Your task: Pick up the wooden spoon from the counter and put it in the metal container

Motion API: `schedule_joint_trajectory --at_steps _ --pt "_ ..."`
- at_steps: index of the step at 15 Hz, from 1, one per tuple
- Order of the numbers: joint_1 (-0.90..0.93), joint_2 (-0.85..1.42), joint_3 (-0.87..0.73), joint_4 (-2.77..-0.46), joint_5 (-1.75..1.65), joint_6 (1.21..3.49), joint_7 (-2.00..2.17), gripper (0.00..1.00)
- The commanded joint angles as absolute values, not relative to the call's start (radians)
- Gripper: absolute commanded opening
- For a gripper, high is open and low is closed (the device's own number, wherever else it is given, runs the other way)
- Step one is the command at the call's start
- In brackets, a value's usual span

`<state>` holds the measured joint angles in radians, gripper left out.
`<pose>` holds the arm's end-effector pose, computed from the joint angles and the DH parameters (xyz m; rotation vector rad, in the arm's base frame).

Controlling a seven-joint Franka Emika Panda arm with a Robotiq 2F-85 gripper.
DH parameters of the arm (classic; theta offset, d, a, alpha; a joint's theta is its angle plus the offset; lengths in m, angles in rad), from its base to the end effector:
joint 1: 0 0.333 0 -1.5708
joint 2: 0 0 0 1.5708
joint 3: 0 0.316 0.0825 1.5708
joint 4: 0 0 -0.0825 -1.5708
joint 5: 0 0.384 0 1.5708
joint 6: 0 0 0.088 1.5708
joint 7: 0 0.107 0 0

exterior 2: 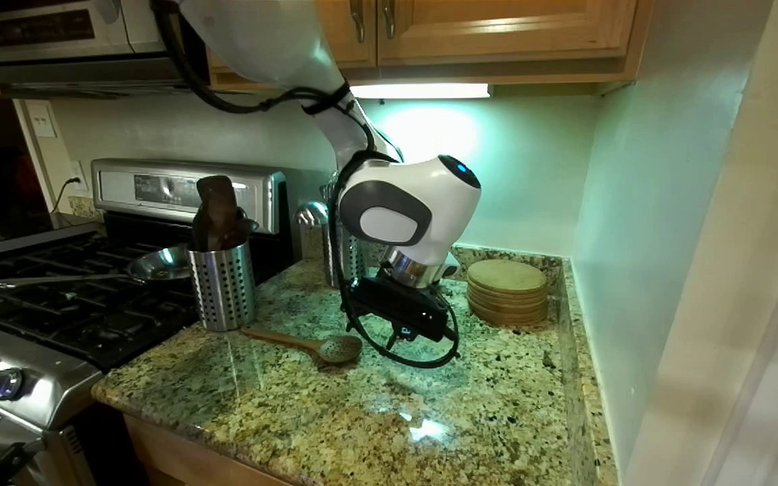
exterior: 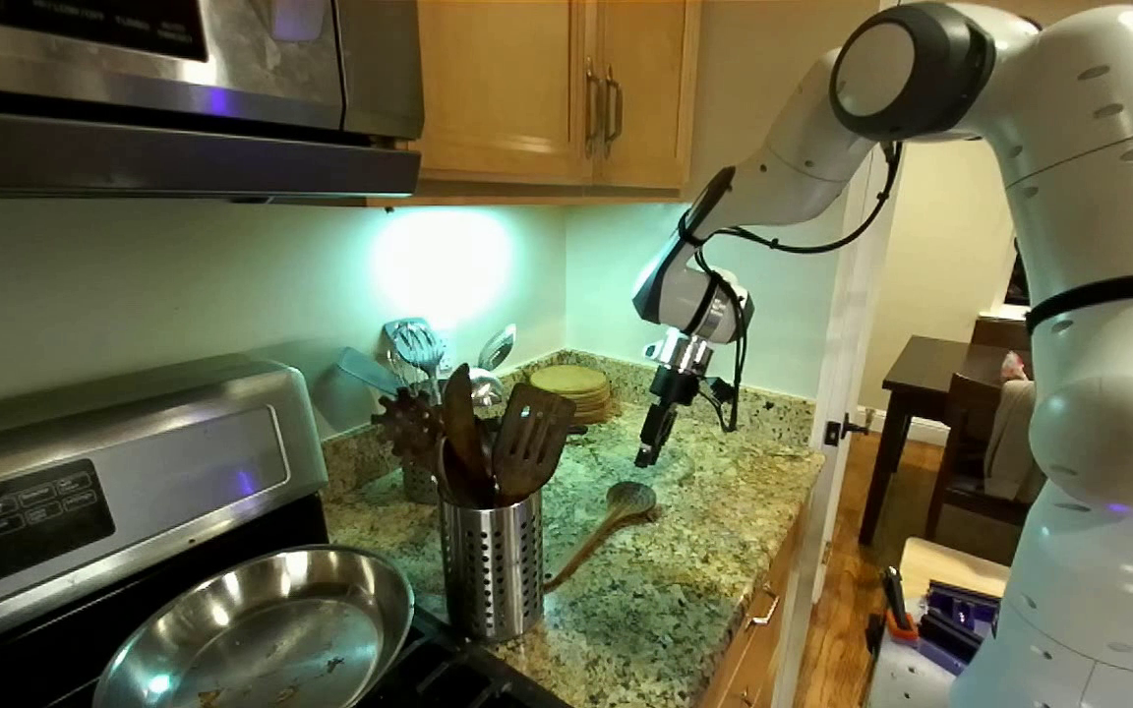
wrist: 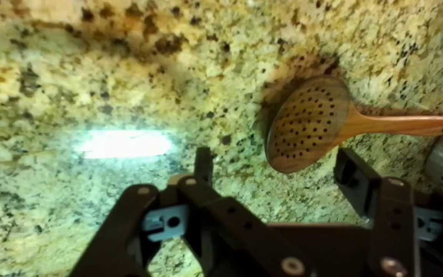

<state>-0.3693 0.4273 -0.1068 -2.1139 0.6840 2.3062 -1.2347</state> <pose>0.4994 -0.2440 0.1950 -2.6894 -0.3230 -0.2279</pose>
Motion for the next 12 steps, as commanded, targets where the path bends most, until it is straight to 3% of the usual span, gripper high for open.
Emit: schedule_joint_trajectory --at_steps 1,12 --pt "-0.37 0.482 -0.103 -2.063 0.646 2.281 -1.206 1.0" --pt "-0.37 0.537 -0.07 -2.015 0.58 2.174 -1.186 1.0"
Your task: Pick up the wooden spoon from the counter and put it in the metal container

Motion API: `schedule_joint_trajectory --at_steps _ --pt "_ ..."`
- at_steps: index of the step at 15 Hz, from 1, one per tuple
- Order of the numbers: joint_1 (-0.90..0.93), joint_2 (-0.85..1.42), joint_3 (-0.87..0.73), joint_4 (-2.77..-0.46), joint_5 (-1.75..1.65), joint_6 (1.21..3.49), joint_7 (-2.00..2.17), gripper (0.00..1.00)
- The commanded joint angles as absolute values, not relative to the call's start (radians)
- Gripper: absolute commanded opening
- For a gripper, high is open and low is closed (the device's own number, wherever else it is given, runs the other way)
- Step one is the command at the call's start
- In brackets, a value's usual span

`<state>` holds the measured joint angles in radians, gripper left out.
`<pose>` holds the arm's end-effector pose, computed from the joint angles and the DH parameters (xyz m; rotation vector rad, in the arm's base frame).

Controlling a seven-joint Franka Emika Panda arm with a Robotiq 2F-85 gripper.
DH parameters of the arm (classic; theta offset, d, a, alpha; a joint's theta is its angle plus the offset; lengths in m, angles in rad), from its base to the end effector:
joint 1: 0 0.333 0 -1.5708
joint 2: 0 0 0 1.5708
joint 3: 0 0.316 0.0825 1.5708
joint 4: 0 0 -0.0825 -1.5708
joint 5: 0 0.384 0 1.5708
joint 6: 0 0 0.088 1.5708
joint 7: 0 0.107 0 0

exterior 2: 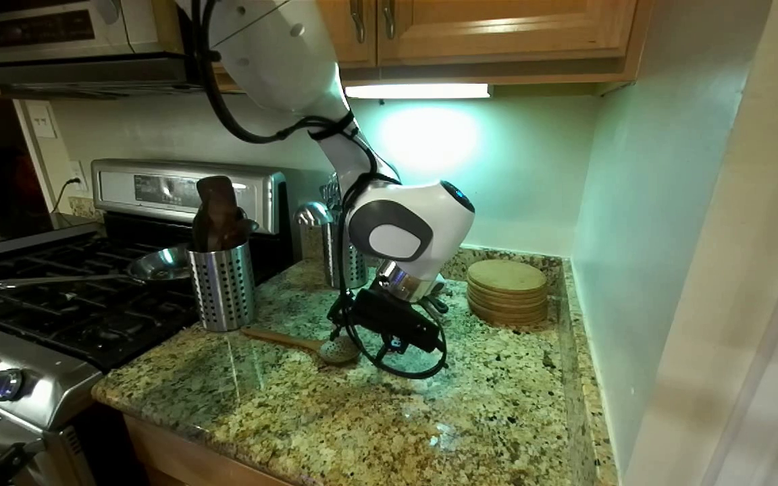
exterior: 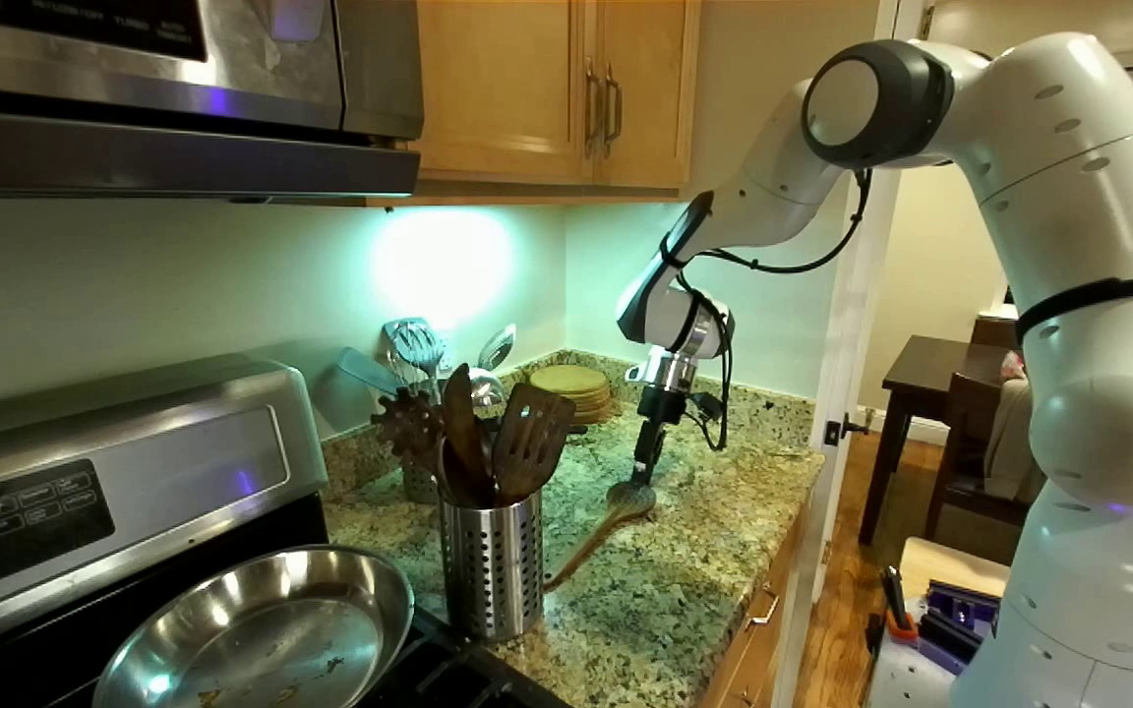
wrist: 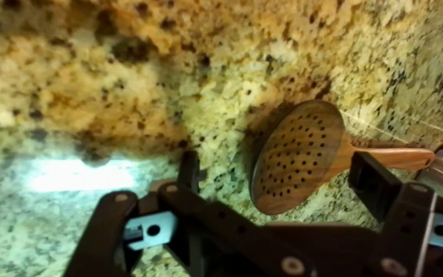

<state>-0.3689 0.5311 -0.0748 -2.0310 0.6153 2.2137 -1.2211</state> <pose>0.5152 -0.2247 0.1603 -2.6083 -0.4229 -0.0844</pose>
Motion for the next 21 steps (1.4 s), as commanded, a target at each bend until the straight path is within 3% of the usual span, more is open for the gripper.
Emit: schedule_joint_trajectory --at_steps 1,4,8,14,16,17,21 --pt "-0.37 0.538 -0.068 -2.014 0.576 2.17 -1.184 1.0" --pt "-0.373 0.542 -0.062 -2.011 0.566 2.158 -1.183 1.0" --pt "-0.374 0.549 -0.059 -2.009 0.565 2.148 -1.184 0.84" --pt "-0.371 0.551 -0.053 -2.01 0.566 2.143 -1.183 0.77" --pt "-0.371 0.551 -0.052 -2.011 0.567 2.144 -1.183 0.7" --pt "-0.372 0.551 -0.053 -2.012 0.569 2.145 -1.182 0.5" --pt "-0.377 0.554 -0.053 -2.015 0.58 2.152 -1.176 0.23"
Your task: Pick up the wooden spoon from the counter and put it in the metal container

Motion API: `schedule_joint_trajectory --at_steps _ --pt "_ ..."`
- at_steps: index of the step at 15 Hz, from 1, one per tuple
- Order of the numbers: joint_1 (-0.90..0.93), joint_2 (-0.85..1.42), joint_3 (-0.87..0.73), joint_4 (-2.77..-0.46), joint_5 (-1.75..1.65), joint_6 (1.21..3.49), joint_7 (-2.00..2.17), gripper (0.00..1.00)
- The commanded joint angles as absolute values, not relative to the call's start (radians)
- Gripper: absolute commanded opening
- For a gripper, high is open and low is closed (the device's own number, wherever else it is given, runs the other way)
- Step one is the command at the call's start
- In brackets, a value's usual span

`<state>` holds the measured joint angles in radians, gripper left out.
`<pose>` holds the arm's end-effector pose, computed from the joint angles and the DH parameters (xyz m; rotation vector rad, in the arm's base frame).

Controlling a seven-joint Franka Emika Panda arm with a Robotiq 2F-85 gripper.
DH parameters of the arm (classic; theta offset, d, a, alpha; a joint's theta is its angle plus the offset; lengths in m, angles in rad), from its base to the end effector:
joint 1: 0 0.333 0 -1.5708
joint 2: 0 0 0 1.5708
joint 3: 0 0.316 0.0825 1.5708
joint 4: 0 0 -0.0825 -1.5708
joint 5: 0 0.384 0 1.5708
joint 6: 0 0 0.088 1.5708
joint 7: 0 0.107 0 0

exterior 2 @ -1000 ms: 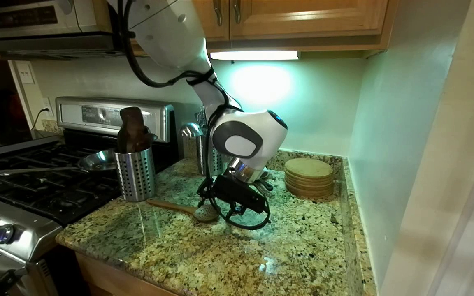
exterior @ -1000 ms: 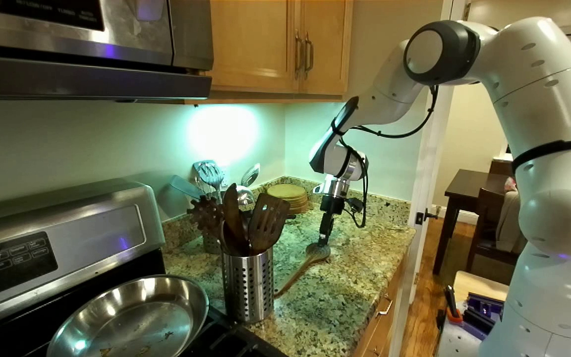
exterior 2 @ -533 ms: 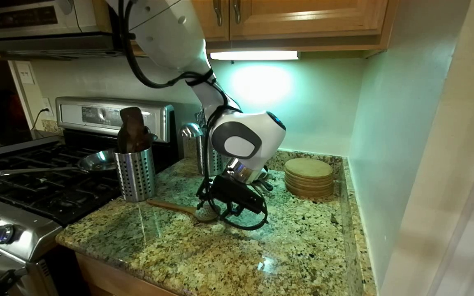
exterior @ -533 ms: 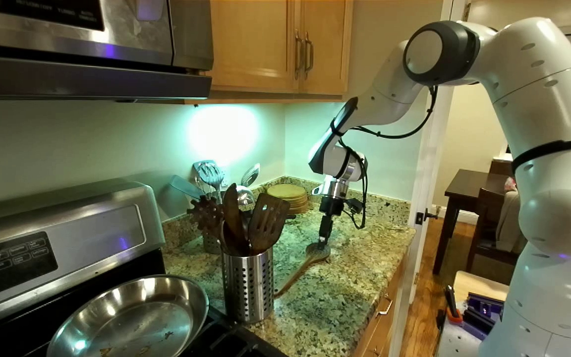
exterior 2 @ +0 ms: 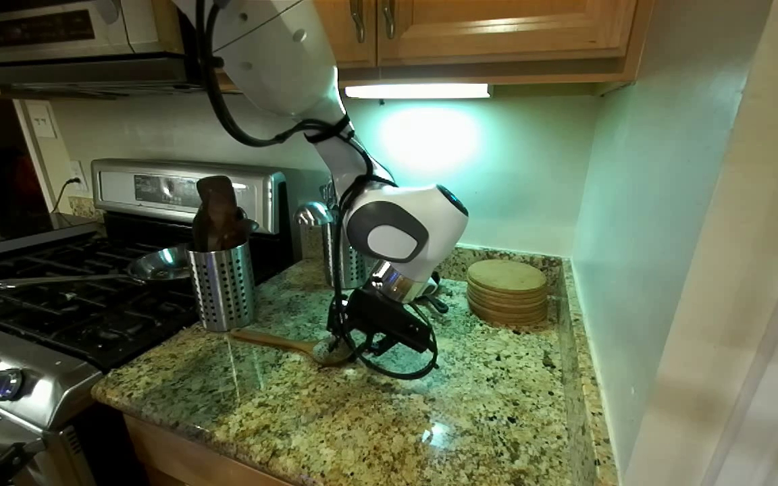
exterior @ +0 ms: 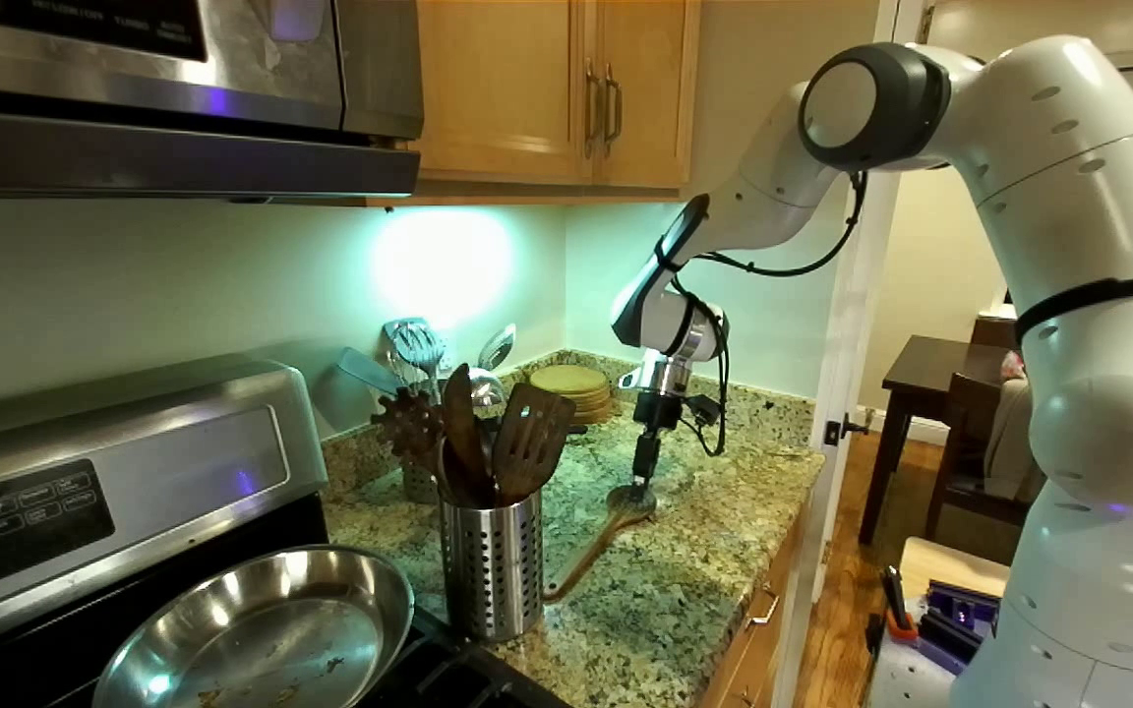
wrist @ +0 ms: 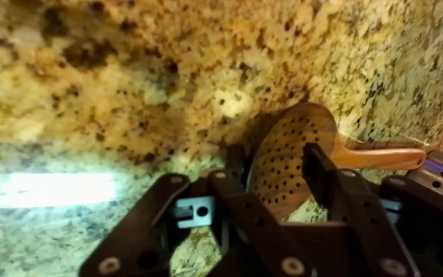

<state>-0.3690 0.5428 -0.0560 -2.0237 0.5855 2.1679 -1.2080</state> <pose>0.5160 -0.2106 0.1542 -2.5650 -0.4591 -0.0233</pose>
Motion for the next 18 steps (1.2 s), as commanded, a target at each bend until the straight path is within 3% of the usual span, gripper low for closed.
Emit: schedule_joint_trajectory --at_steps 1,4,18 --pt "-0.377 0.555 -0.053 -2.015 0.581 2.152 -1.171 0.15" --pt "-0.384 0.56 -0.052 -2.016 0.592 2.154 -1.163 0.06" --pt "-0.383 0.336 -0.088 -2.173 0.627 2.295 -1.192 0.08"
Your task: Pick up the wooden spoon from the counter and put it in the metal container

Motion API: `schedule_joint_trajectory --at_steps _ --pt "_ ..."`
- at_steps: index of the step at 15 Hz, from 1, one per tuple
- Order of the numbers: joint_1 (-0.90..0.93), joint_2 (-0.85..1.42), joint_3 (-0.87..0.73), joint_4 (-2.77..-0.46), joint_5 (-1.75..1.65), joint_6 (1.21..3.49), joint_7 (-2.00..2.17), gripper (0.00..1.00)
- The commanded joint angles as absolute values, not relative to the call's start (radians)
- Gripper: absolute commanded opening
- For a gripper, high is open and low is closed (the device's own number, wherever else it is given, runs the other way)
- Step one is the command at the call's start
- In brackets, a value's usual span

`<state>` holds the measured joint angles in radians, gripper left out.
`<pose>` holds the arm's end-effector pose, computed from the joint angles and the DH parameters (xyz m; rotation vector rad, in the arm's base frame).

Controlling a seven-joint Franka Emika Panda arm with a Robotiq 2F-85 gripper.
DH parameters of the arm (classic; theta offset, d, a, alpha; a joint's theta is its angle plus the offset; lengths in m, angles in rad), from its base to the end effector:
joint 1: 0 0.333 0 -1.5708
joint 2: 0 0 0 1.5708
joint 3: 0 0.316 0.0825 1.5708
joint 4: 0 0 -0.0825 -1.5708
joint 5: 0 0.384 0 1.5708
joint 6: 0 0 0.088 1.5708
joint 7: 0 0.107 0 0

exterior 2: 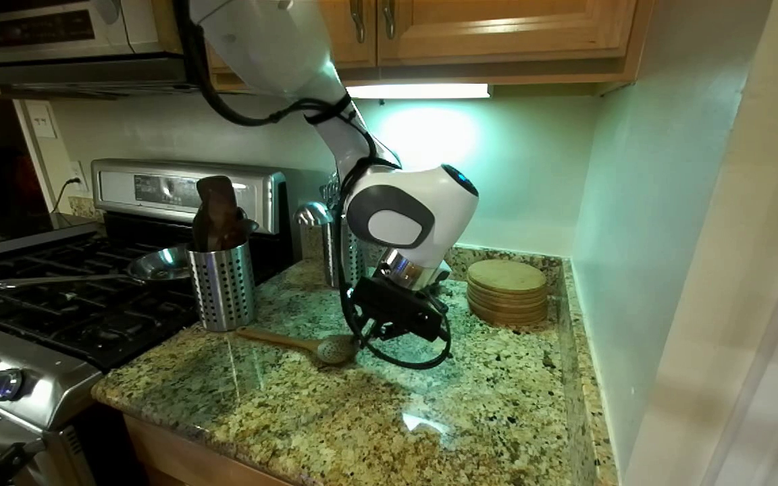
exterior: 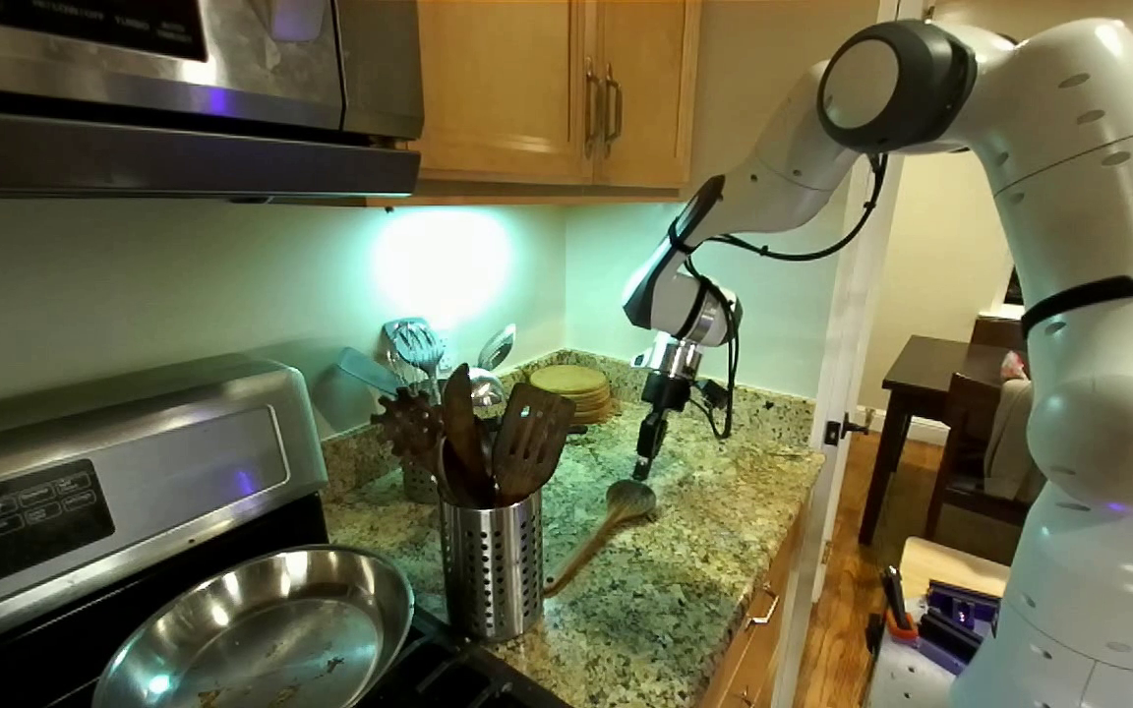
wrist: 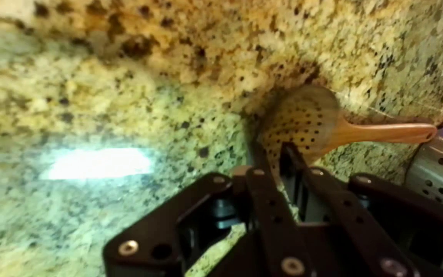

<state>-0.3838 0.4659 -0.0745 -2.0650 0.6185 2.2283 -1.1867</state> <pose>0.5102 -0.2322 0.1860 -2.6399 -0.3640 -0.1284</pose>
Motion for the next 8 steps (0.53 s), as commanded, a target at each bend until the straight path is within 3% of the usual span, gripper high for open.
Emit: schedule_joint_trajectory --at_steps 1,5,6,7,8 --pt "-0.38 0.31 -0.094 -2.188 0.621 2.312 -1.187 0.08" --pt "-0.37 0.21 -0.117 -2.24 0.619 2.364 -1.185 0.06" --pt "-0.368 0.212 -0.122 -2.234 0.617 2.356 -1.176 0.0" --pt "-0.364 0.207 -0.126 -2.236 0.618 2.36 -1.174 0.03" --pt "-0.361 0.223 -0.131 -2.223 0.607 2.345 -1.167 0.14"
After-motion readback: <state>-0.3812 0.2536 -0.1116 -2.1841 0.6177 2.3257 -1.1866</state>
